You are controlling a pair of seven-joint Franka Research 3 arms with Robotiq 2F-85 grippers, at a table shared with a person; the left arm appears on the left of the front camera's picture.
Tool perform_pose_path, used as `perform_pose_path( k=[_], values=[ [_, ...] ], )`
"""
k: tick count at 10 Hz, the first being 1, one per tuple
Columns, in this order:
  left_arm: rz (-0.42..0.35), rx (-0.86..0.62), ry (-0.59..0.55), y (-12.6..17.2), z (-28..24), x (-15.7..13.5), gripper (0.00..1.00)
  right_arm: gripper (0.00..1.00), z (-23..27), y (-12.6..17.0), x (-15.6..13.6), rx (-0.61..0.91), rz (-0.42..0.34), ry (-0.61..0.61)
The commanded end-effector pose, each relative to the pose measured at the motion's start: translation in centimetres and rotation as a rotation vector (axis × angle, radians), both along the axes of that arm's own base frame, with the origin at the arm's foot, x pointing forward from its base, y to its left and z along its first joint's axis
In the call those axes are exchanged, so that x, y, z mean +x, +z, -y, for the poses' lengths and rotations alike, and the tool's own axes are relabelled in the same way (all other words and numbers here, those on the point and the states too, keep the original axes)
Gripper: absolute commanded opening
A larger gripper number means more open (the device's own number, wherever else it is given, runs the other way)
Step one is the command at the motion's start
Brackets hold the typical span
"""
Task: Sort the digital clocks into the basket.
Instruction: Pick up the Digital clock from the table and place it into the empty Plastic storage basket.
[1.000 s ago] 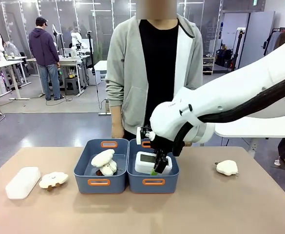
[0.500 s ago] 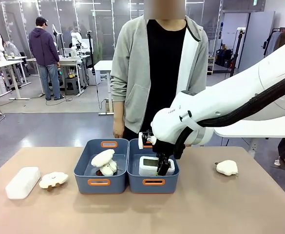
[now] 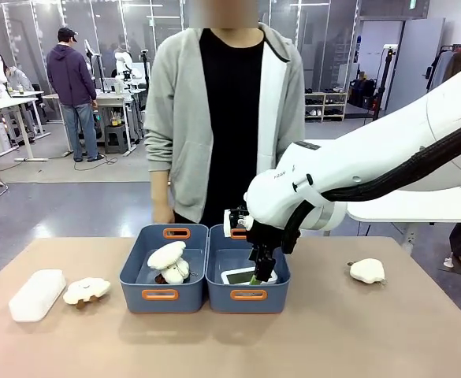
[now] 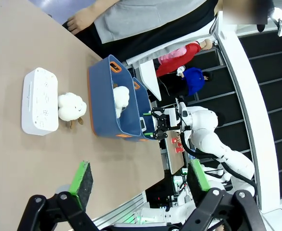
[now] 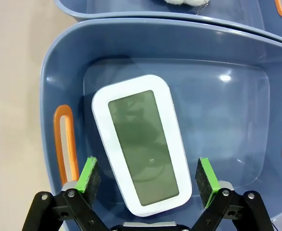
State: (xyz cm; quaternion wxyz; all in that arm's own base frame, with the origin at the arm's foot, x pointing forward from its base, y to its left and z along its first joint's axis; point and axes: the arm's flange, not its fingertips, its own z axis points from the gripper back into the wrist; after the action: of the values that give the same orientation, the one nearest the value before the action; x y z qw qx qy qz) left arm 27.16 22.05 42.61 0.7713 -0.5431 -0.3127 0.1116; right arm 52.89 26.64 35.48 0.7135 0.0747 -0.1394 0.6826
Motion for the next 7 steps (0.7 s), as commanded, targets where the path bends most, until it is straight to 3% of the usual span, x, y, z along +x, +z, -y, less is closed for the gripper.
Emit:
perform_pose_path(
  k=[1,7],
  values=[
    [0.027,0.001,-0.011,0.08,-0.19,-0.1,1.0,1.0,-0.15,-0.25,0.15,0.001,-0.002,0.001],
    [0.027,0.001,-0.011,0.08,-0.19,-0.1,1.0,1.0,-0.15,-0.25,0.15,0.001,-0.002,0.001]
  ],
)
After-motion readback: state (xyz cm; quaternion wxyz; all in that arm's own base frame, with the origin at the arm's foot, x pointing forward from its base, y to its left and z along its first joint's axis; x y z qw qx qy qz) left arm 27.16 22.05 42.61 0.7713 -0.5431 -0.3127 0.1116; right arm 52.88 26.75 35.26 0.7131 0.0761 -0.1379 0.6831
